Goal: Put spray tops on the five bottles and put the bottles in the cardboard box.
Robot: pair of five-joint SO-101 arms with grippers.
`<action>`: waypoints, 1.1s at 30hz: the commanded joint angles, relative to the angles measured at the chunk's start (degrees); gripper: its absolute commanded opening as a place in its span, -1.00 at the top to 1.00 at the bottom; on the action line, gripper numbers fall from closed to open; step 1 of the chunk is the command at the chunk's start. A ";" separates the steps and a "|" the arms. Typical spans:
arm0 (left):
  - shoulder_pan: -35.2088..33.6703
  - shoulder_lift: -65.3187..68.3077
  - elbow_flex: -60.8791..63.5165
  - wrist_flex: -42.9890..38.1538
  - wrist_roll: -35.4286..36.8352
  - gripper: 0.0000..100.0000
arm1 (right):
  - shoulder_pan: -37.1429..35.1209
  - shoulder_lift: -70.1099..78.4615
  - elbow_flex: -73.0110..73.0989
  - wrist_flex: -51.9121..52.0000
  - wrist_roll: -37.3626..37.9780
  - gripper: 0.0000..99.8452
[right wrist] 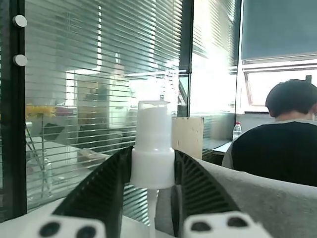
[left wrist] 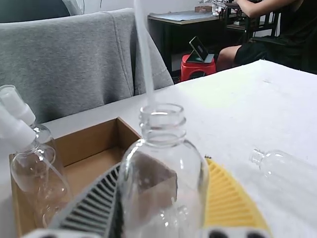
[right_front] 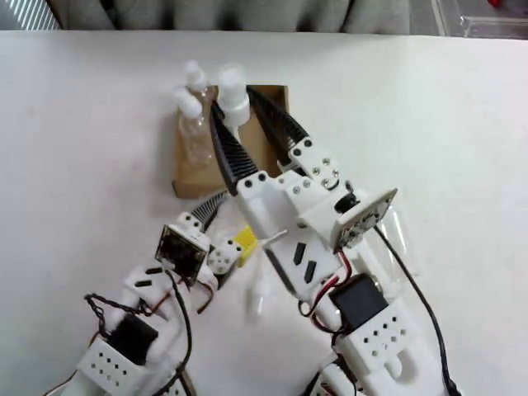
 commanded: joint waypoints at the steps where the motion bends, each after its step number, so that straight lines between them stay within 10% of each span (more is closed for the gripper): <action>1: 0.40 -1.27 -0.18 -1.85 0.79 0.96 | 0.04 -1.01 -2.37 0.48 -0.18 0.97; 33: 0.31 -1.27 -0.18 -1.85 0.79 0.96 | 0.22 -2.24 8.00 1.98 -0.53 0.97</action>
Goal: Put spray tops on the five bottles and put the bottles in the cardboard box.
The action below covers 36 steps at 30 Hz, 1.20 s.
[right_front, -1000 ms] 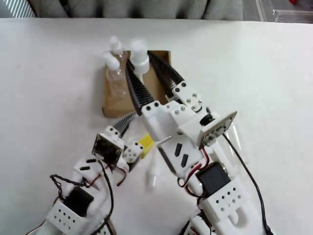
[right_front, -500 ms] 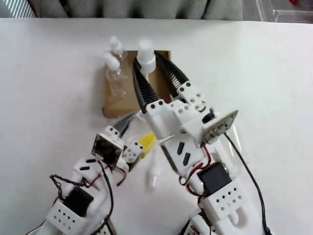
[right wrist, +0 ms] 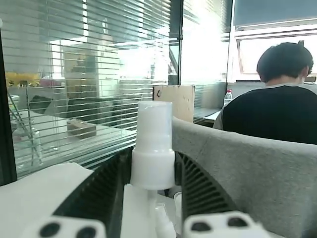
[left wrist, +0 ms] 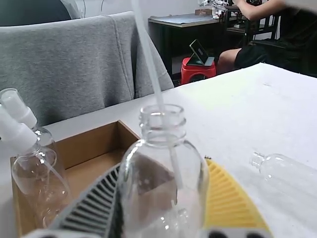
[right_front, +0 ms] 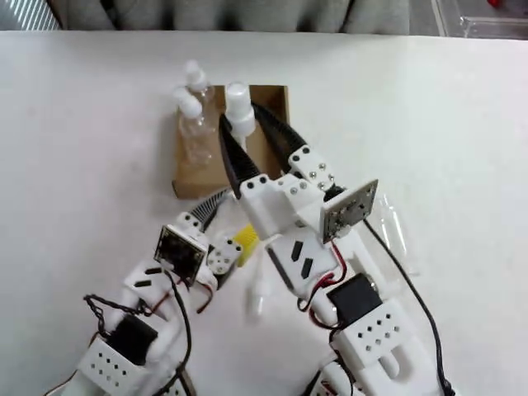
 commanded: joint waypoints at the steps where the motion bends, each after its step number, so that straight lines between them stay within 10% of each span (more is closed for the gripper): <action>1: 0.40 -1.27 -0.18 -1.85 0.79 0.96 | -2.15 -2.33 0.26 3.38 -0.44 0.97; 18: -1.63 -1.27 -0.26 -1.85 1.14 0.96 | -4.88 -15.52 -1.58 34.68 -3.34 0.60; 36: -1.71 -1.27 -0.26 -1.85 1.14 0.96 | 3.03 -12.53 -19.16 41.63 -3.34 0.97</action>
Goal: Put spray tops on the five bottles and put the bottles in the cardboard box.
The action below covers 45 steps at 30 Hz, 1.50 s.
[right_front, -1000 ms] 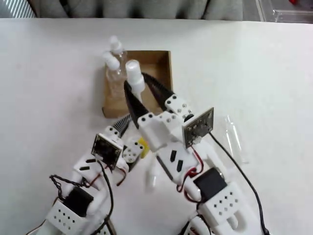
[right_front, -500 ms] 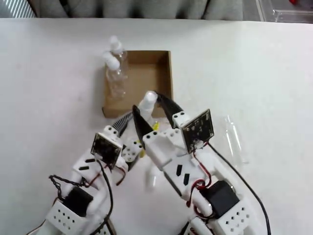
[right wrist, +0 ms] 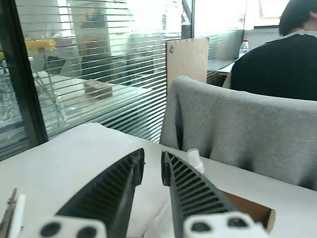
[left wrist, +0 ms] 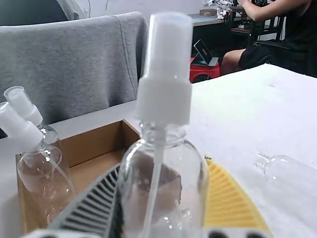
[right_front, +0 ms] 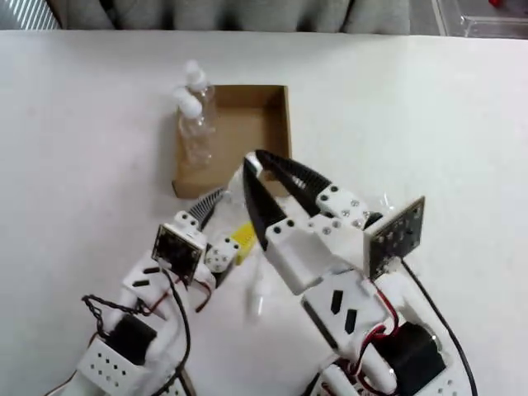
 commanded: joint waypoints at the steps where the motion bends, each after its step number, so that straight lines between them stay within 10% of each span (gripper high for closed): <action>1: -0.75 -1.27 -0.26 -1.85 0.79 0.96 | 5.23 3.82 -2.81 -1.71 -0.26 0.97; 14: -0.75 -1.27 -0.26 -1.85 0.70 0.96 | 11.21 22.20 -2.81 -1.80 -0.62 0.97; 45: -9.45 -0.84 -6.33 -1.32 9.85 0.96 | 5.58 11.82 -2.55 18.59 -0.62 0.97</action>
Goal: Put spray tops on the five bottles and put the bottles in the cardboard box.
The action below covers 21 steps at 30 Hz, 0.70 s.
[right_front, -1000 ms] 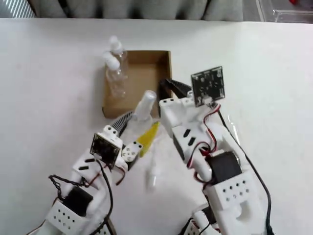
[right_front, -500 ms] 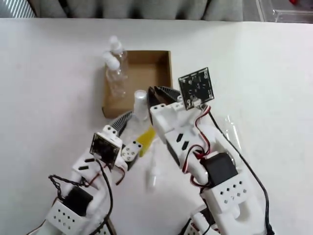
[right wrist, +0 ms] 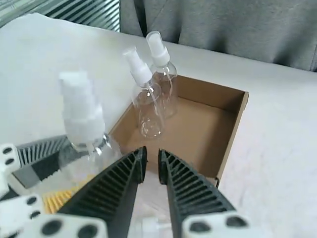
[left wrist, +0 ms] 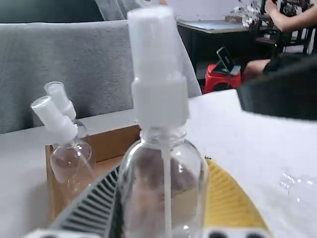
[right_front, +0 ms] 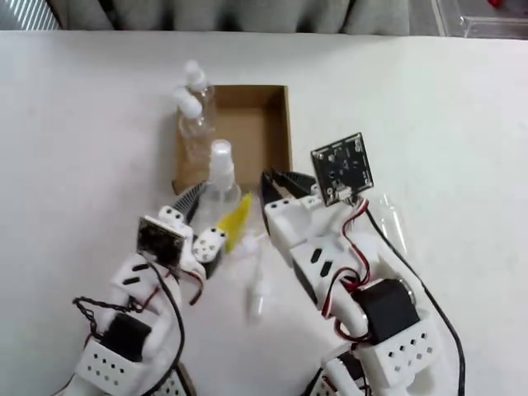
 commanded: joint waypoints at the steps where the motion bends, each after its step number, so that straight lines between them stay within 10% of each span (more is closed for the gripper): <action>1: -3.30 -0.84 -5.10 -1.41 5.54 0.96 | -0.66 -0.57 -2.55 3.03 -0.53 0.97; 21: -5.23 24.48 -23.21 -1.32 9.58 0.96 | -18.42 -11.30 23.65 -19.38 -0.18 0.97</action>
